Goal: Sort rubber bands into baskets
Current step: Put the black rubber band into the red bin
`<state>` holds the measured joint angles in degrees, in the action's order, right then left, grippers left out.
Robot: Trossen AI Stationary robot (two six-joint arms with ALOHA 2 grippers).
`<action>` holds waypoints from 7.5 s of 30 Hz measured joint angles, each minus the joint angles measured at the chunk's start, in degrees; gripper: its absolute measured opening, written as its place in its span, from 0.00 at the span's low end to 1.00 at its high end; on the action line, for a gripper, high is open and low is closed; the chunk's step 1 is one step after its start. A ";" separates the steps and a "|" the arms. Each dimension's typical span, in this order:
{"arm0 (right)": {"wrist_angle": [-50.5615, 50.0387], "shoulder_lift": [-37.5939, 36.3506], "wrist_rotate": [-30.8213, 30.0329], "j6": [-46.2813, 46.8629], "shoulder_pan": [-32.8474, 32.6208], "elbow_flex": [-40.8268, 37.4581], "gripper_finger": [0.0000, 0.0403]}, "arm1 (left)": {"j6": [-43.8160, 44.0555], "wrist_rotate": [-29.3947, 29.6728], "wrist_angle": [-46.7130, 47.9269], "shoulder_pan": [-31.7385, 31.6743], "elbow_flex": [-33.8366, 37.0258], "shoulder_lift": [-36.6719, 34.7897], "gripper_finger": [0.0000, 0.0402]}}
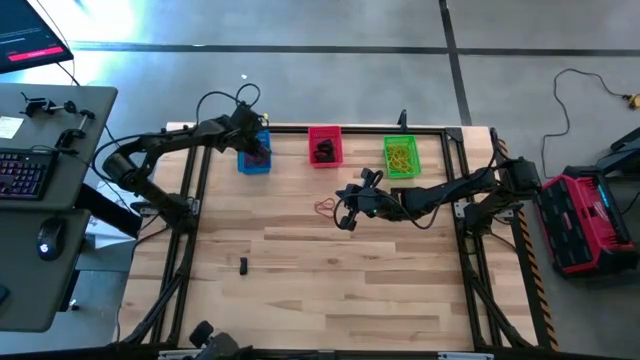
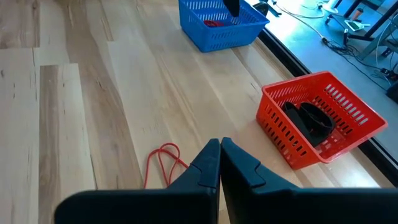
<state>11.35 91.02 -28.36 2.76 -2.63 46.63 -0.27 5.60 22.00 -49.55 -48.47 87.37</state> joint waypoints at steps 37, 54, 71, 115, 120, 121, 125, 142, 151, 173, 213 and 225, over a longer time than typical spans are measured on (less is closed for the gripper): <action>-6.40 0.00 7.56 2.83 0.02 0.00 0.00 | -0.29 1.65 2.20 45.38 4.85 -21.64 0.30; -6.38 0.00 7.54 2.82 0.02 0.00 0.00 | 46.54 -0.70 15.51 73.48 4.90 -21.61 0.30; -5.33 2.14 7.15 1.27 0.00 0.00 0.00 | 83.42 -3.87 21.46 85.30 4.94 -9.75 0.36; -2.23 7.30 7.11 1.73 -0.04 0.00 0.00 | 64.33 -2.69 15.99 85.55 4.92 -1.46 0.01; -2.25 7.30 7.34 2.80 -0.04 0.00 0.00 | 59.36 -3.75 13.71 87.81 4.92 -1.46 0.07; -2.23 7.30 7.39 2.80 -0.04 0.00 0.00 | 58.23 -3.71 13.69 88.31 4.88 -1.46 0.10; -2.23 7.30 7.41 2.60 -0.04 0.00 0.00 | 56.61 -1.96 14.03 89.97 4.87 -1.46 0.20; -2.23 7.30 7.54 0.66 -0.04 0.00 0.00 | 53.02 8.29 20.07 95.43 4.87 -1.46 0.34; -2.23 7.30 7.54 0.85 -0.04 0.00 0.00 | 51.48 9.99 17.82 95.42 4.87 -1.46 0.34; -2.27 7.30 7.55 0.83 -0.04 0.00 0.00 | 51.53 9.03 21.25 94.61 1.78 1.61 0.03; 0.07 7.23 5.90 2.83 -5.73 0.00 0.00 | -7.68 -1.07 -1.34 25.90 -17.47 4.22 0.00; -0.14 7.23 5.86 2.80 -5.73 0.00 0.00 | -19.58 -8.44 16.02 17.01 -43.59 26.82 0.00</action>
<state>11.22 98.26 -22.50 5.56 -8.36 46.63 -19.85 -2.84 38.02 -32.54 -92.06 114.19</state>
